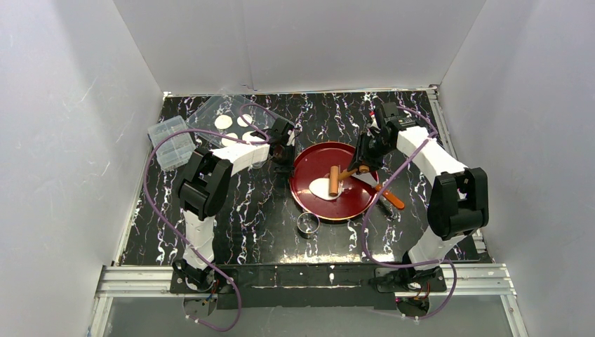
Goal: Roll out the dumpling wrappers from the dough
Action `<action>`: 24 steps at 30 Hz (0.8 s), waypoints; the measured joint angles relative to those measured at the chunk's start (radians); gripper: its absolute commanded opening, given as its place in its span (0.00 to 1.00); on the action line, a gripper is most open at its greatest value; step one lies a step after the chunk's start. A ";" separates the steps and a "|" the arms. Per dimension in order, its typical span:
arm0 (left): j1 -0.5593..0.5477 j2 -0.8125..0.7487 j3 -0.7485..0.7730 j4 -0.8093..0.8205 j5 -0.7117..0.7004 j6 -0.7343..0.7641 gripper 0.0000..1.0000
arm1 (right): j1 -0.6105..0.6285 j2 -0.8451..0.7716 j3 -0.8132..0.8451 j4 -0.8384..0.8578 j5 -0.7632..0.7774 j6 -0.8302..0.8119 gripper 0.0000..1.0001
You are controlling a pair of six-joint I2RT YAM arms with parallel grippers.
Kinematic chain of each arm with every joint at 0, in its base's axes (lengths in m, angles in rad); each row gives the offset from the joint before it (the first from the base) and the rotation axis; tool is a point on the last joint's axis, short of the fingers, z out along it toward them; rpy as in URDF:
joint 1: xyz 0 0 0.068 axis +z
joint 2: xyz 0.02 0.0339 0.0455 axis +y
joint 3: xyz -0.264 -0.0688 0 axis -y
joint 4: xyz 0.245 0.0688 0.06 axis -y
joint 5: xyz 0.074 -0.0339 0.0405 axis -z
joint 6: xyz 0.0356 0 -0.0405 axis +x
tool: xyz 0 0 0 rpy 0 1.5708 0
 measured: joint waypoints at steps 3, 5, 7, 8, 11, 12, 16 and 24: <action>0.000 0.000 0.000 0.000 0.000 0.000 0.00 | 0.000 0.000 0.000 0.000 -0.001 0.000 0.01; 0.000 0.000 0.000 0.000 0.000 0.001 0.00 | 0.000 0.006 0.007 -0.004 -0.008 0.001 0.01; 0.000 0.000 0.000 0.000 0.000 0.002 0.00 | 0.000 0.020 0.024 -0.014 -0.017 0.001 0.01; 0.000 0.000 0.000 0.000 0.000 0.002 0.00 | 0.000 0.028 0.037 -0.023 -0.021 0.000 0.01; 0.000 0.000 0.000 0.000 0.000 0.003 0.00 | 0.002 0.042 0.087 -0.069 -0.037 -0.001 0.01; 0.000 0.000 0.000 0.000 0.000 0.003 0.00 | 0.002 0.042 0.111 -0.088 -0.038 -0.003 0.01; -0.001 0.000 0.000 0.000 -0.002 0.003 0.00 | 0.009 0.032 0.186 -0.106 -0.073 0.003 0.01; -0.001 -0.001 0.000 0.001 -0.002 0.009 0.00 | 0.072 0.021 0.145 -0.092 -0.125 0.028 0.01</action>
